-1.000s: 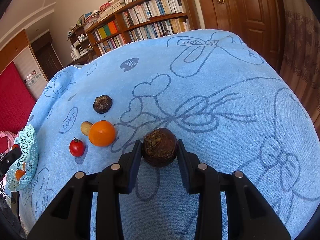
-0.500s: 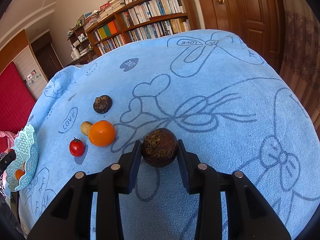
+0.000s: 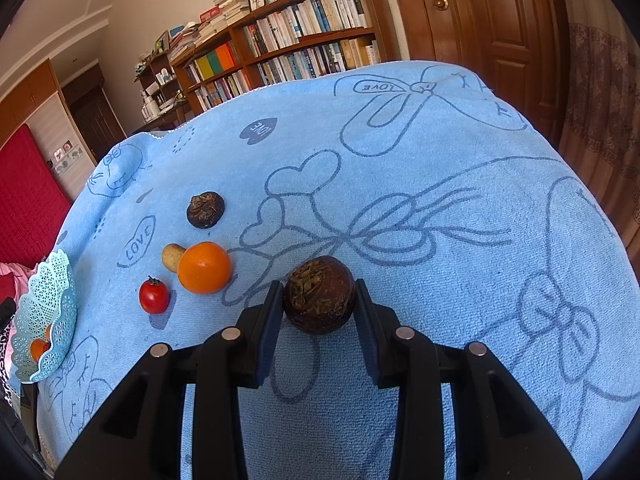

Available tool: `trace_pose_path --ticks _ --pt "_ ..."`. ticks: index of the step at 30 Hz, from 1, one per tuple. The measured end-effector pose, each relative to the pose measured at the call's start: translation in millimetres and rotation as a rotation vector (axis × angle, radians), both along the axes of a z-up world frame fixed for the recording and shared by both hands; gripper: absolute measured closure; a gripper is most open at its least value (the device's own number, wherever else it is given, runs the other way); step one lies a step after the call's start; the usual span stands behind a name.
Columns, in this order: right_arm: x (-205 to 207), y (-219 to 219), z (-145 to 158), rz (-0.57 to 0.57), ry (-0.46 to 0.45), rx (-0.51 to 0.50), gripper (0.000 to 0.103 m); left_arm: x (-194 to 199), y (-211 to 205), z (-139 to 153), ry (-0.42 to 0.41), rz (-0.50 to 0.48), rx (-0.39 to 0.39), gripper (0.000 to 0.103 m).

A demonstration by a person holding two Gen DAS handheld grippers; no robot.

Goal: Organize fruits
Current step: 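Carry the dark brown fruit into the mint basket and open the right tool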

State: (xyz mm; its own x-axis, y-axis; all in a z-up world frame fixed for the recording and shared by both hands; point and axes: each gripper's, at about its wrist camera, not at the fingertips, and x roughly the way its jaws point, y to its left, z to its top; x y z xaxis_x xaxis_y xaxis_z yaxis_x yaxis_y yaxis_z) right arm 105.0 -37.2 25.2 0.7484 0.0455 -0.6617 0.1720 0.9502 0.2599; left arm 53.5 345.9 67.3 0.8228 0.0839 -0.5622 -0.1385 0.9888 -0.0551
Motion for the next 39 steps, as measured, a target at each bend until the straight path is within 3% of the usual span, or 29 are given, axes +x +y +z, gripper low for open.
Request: trace_pose_path --ticks 3,12,19,30,39 --pt "-1.0 -1.3 0.9 -0.003 -0.008 -0.001 0.067 -1.4 2.2 0.7 -0.002 0.000 0.002 0.034" --pt "-1.1 -2.6 3.4 -0.015 -0.005 -0.019 0.067 -9.4 13.4 5.2 -0.021 0.007 0.002 0.019" --pt "-2.5 21.8 16.6 0.037 -0.026 -0.031 0.067 -14.1 25.1 11.2 -0.042 0.005 0.015 0.009" --pt "5.8 105.4 42.5 0.235 -0.050 0.084 0.067 -15.3 46.6 13.3 -0.054 0.010 -0.002 0.005" --pt "9.1 197.4 59.4 0.436 -0.073 0.075 0.067 -17.0 64.9 17.7 -0.068 0.044 -0.021 0.005"
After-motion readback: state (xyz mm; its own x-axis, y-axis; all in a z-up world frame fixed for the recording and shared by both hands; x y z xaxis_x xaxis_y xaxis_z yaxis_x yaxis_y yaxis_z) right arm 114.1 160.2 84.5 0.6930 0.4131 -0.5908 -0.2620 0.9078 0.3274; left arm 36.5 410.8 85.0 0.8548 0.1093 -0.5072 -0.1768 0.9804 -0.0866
